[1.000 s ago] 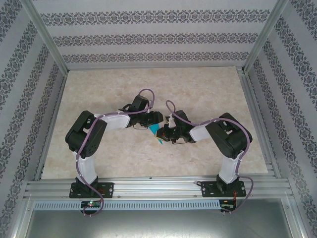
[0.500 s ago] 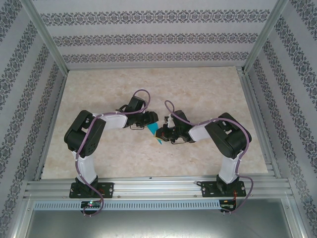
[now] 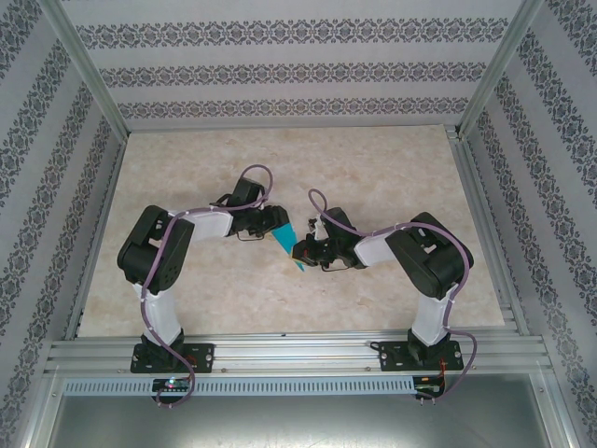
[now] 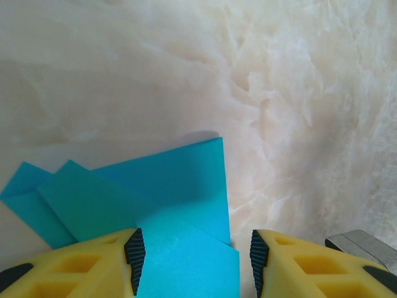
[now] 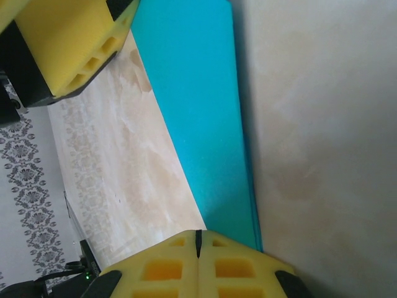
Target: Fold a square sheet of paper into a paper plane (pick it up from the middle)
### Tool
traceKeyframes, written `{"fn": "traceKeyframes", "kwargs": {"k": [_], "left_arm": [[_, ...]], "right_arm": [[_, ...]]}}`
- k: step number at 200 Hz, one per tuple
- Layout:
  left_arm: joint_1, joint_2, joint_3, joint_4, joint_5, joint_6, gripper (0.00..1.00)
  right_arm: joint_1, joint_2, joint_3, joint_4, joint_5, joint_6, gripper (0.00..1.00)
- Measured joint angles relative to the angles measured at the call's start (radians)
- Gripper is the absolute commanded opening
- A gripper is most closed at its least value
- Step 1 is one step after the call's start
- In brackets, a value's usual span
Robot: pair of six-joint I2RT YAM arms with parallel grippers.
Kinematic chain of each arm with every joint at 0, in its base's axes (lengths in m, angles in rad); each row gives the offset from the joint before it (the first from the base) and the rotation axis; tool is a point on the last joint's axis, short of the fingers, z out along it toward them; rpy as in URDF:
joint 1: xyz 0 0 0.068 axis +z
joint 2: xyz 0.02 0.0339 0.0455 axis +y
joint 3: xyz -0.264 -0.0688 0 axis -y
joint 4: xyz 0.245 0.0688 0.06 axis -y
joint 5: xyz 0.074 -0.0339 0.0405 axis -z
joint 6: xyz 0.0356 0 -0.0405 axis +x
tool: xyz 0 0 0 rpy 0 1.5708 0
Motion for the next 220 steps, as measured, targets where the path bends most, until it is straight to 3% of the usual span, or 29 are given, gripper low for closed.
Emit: {"fn": "traceKeyframes", "kwargs": {"k": [62,149,185,220], "left_arm": [[0.085,0.02,0.047,-0.05,0.012,0.012,0.53],[0.13,-0.034,0.076,-0.137,-0.027,0.038,0.5],[0.081,-0.162,0.046,-0.118,0.039,0.04,0.38],[-0.058,-0.156,0.038,-0.076,0.117,0.05,0.39]], "right_arm": [[0.004,0.0,0.009,-0.012,0.005,-0.007,0.0],[0.005,0.001,0.019,-0.032,0.004,-0.01,0.0],[0.005,0.001,0.019,-0.031,0.004,-0.01,0.0],[0.008,0.001,0.019,-0.031,0.005,-0.01,0.0]]}}
